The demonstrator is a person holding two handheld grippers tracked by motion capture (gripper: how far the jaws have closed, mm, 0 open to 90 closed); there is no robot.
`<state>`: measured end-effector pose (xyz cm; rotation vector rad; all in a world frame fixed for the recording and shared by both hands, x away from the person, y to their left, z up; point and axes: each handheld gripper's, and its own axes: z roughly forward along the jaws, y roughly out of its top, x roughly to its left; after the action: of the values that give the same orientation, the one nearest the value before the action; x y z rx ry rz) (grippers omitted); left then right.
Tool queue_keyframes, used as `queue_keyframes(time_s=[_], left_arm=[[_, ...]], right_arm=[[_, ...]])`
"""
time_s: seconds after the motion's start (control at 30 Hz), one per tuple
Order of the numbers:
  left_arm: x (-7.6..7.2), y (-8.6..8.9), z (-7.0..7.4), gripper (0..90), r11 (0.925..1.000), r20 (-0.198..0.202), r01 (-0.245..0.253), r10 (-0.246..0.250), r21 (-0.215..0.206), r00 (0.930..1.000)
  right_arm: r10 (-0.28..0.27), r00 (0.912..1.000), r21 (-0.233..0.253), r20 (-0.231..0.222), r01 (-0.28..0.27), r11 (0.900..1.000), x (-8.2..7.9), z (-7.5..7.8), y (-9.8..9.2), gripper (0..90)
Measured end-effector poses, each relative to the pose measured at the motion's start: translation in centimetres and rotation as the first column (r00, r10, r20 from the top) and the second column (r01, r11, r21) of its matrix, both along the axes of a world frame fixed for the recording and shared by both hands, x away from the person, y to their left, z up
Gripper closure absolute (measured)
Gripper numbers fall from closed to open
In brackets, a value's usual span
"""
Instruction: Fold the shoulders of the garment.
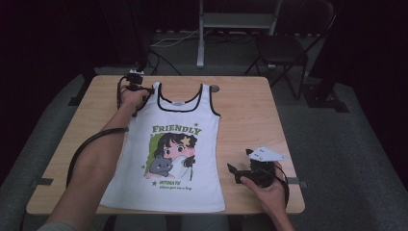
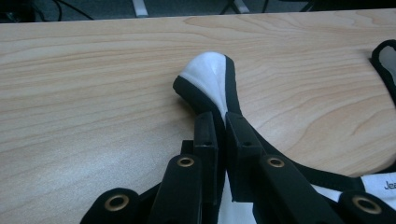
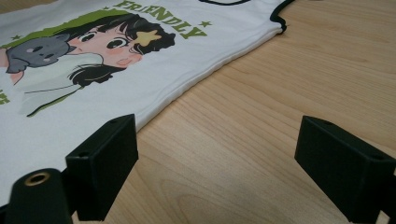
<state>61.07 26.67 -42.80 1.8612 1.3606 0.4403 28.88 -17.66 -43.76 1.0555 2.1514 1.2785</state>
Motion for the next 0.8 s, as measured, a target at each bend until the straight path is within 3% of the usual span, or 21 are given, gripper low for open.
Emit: queue_keyframes(time_s=[0.13,0.63,0.8], left_arm=[[-0.2,0.0,0.1,83.3,0.9998,0.006,0.007,-0.006,-0.019,1.0000],[-1.1,-1.0,1.9,85.0,0.9971,0.030,0.030,-0.033,0.070,0.9990],[-1.9,-1.4,2.4,85.0,0.9963,0.041,0.044,-0.047,0.074,0.9981]], right_arm=[[0.005,1.0000,0.002,-0.001,-0.005,1.000,0.0,0.0,0.0,12.8],[0.005,1.0000,0.004,0.004,-0.005,1.000,-0.1,0.0,0.0,12.8],[0.009,0.9999,0.002,0.009,-0.009,1.000,-0.2,0.1,0.0,12.8]])
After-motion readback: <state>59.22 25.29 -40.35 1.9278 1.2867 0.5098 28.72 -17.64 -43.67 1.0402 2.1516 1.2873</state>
